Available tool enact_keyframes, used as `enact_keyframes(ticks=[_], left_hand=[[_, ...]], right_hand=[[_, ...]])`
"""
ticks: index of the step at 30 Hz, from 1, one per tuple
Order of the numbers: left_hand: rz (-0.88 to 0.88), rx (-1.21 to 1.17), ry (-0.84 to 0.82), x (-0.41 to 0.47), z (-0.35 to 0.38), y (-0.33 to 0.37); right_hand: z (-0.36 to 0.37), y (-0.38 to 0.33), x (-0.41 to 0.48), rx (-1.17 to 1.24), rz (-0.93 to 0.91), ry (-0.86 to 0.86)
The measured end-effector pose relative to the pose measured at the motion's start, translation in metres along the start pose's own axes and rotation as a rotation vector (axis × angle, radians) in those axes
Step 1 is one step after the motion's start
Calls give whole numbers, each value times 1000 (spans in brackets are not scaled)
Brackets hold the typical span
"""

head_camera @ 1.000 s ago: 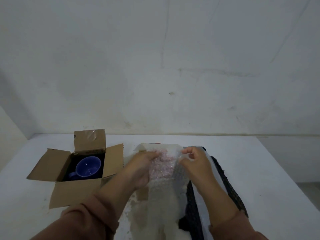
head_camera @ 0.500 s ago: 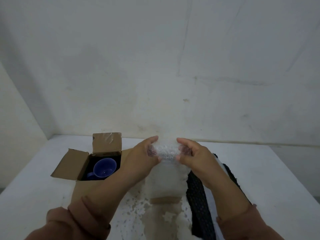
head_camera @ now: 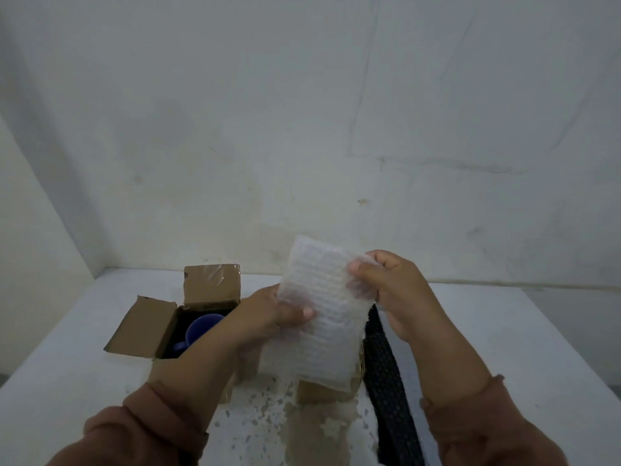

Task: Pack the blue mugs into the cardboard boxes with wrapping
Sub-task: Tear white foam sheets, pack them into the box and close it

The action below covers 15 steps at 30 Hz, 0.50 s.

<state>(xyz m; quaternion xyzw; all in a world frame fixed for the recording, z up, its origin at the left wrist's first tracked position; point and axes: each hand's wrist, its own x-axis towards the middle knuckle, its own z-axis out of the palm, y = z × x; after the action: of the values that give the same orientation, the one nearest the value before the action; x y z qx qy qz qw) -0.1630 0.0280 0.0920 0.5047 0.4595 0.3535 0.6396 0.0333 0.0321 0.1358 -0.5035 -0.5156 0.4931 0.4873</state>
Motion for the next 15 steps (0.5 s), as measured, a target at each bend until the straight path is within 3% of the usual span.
enact_keyframes(ticks=[3,5,15], left_hand=[[-82,-168,98,5,7,-4],[-115,-258,122,7,10,-3],[-175,-379,101,8,-5,-12]], right_hand=[[8,19,1,302,219,-11],[12,33,-4,230,316,-61],[-6,51,-5,204,276,-172]])
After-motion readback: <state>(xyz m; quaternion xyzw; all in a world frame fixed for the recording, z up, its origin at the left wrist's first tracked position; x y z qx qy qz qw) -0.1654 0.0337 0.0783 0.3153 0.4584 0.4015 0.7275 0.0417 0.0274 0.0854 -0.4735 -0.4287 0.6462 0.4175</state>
